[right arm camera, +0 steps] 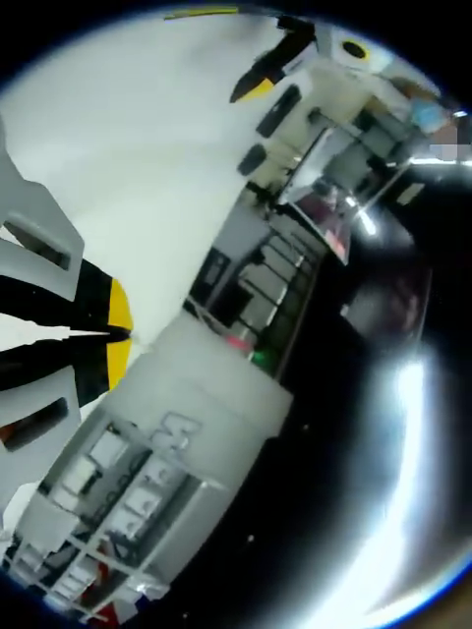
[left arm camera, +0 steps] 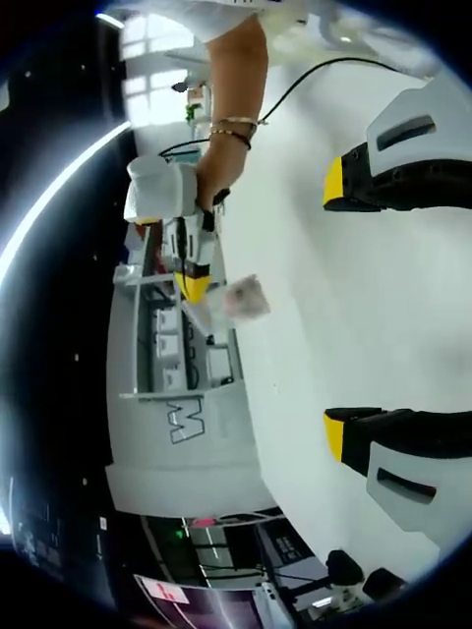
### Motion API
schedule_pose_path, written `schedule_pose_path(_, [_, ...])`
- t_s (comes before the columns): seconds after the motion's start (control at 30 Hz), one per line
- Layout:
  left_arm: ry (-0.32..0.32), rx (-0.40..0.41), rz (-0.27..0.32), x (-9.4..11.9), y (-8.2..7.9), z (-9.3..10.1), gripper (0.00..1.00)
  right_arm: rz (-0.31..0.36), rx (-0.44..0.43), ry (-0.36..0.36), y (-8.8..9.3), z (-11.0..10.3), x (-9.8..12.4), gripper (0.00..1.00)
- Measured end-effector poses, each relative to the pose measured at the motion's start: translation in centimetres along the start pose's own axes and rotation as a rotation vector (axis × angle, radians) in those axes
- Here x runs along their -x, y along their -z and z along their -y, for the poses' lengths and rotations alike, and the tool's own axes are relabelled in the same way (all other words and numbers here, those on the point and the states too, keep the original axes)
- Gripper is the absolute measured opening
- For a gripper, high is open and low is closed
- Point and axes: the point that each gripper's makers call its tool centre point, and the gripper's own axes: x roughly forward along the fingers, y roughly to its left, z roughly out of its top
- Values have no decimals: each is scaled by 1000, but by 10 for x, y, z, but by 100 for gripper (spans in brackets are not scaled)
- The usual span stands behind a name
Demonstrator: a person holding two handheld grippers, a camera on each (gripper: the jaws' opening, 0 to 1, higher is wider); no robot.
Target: Open the resealable bag by pulling the two sides of the seal apart until the entire bag opening is separated and visibly accessible.
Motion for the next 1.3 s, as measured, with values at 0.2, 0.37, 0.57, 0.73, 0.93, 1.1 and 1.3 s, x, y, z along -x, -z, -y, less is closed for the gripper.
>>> schedule_pose_path(0.2, [8, -1, -2, -1, 1, 4, 80, 18, 8, -3, -7, -4, 12, 0])
schedule_pose_path(0.37, [13, -4, -1, 0, 0, 7, 80, 29, 9, -3, -11, -7, 22, 0])
schedule_pose_path(0.57, [19, -12, -1, 2, 0, 12, 80, 41, 14, -5, -15, -12, 35, 0])
schedule_pose_path(0.73, [32, -19, -3, 2, 1, 18, 80, 53, 16, -2, -20, -15, 47, 0])
schedule_pose_path(0.93, [43, -27, -4, 2, 2, 22, 80, 61, 7, 3, -21, -19, 64, 0])
schedule_pose_path(1.1, [51, -33, -9, 1, 5, 26, 80, 63, 3, 8, -19, -21, 75, 0])
schedule_pose_path(1.3, [62, -36, -9, -1, 8, 31, 80, 65, 1, 8, -17, -25, 85, 0])
